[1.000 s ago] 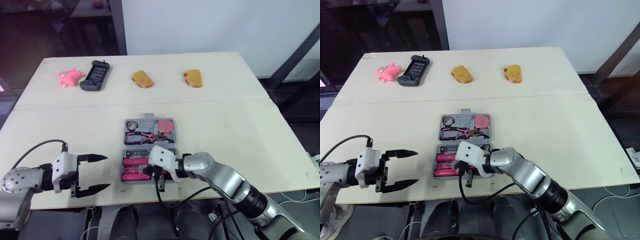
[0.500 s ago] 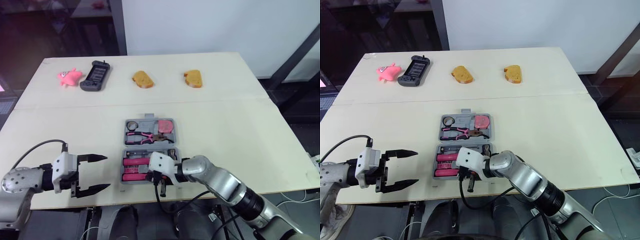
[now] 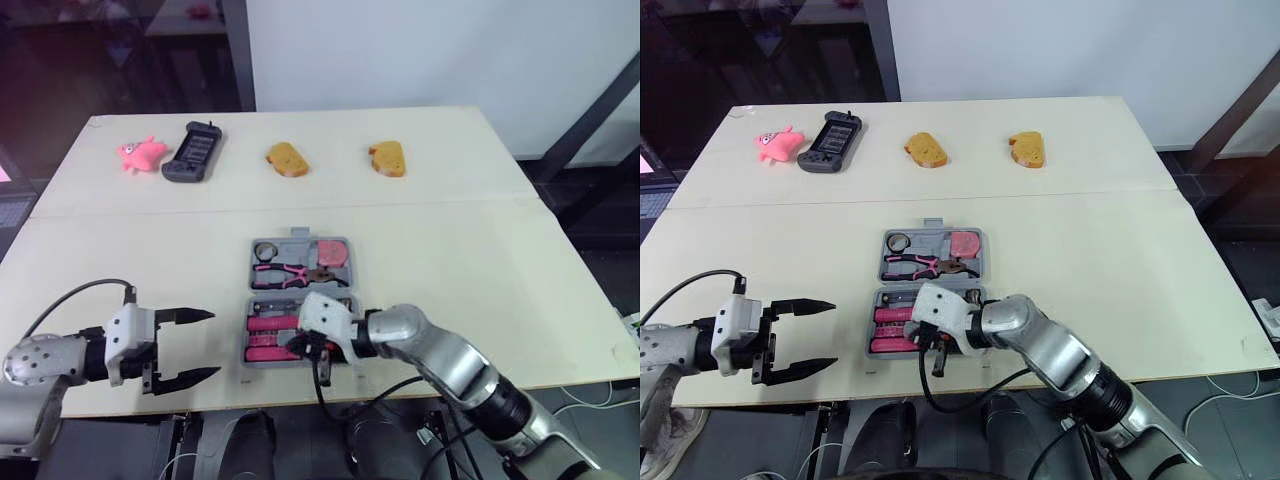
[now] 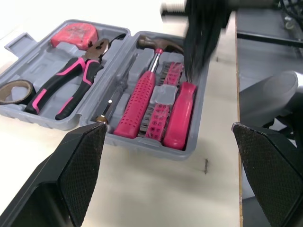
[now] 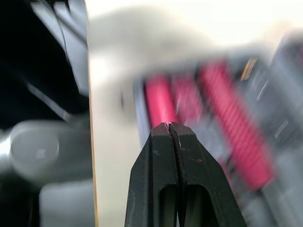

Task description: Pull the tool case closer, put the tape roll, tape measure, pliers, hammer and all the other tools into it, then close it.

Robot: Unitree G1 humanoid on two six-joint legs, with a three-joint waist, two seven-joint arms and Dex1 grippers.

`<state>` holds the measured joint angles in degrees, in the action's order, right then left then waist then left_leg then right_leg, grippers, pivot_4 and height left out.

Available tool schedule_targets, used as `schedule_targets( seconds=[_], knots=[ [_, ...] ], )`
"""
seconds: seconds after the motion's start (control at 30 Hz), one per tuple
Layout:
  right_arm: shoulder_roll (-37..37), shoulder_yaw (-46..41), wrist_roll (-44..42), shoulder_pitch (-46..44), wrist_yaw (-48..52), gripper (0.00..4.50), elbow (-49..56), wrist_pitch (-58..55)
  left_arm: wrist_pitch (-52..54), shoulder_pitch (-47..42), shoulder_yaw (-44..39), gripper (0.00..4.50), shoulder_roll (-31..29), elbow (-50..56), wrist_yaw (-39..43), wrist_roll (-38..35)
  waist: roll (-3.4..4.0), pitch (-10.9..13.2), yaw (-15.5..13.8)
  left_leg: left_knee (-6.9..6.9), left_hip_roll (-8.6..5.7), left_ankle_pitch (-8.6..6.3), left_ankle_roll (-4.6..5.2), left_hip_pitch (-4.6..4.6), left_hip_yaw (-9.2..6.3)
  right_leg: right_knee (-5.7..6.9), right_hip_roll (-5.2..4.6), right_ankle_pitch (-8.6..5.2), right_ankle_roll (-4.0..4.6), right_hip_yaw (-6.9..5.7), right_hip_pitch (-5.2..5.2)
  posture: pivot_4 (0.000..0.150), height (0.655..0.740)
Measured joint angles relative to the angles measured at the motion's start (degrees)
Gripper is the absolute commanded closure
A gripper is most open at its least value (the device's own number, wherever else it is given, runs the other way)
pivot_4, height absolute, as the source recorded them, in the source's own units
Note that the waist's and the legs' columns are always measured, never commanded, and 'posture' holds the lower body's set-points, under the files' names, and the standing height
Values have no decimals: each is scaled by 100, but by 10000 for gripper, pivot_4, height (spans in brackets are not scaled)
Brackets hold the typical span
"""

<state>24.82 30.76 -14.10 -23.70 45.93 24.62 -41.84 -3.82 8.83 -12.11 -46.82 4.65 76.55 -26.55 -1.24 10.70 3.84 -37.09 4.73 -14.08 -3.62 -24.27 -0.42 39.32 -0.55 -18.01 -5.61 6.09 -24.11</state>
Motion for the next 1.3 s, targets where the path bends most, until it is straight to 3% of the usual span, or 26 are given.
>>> schedule_targets(
  seconds=[0.1,0.2,0.43,0.73,1.3],
  knots=[
    [197,-517,-339,-15,219,44524,309,63,297,-175,33,0,8,-19,-280,98,0,0,-29,-3,-1,0,0,0,-1,-1,-1,0,-1,0,5,1500,7400],
    [636,-1338,-702,-47,286,45000,261,-302,1012,-740,73,8663,233,-105,-990,110,-2,-1,-134,-14,-5,0,0,3,-4,-1,-1,3,-4,0,15,1500,7400],
    [946,-1759,-72,-59,-494,45000,-1607,-583,1466,-1705,981,44691,763,-1044,-2091,1125,-2,0,-111,3,-9,-1,1,58,-2,-13,1,2,-5,6,61,1500,7400],
    [604,-1067,718,-319,-713,45000,-2450,-245,1419,-2253,1547,44691,983,-1799,-2462,1839,-1,0,-128,0,-6,0,0,64,-4,-7,5,3,-5,5,68,1500,7400],
    [391,-821,1066,-299,-649,45000,-2019,-695,790,-2385,1989,44691,1190,-1947,-2017,2212,0,-2,-155,3,-10,0,0,70,-4,-9,2,2,-7,5,78,1500,7400]
  ],
)
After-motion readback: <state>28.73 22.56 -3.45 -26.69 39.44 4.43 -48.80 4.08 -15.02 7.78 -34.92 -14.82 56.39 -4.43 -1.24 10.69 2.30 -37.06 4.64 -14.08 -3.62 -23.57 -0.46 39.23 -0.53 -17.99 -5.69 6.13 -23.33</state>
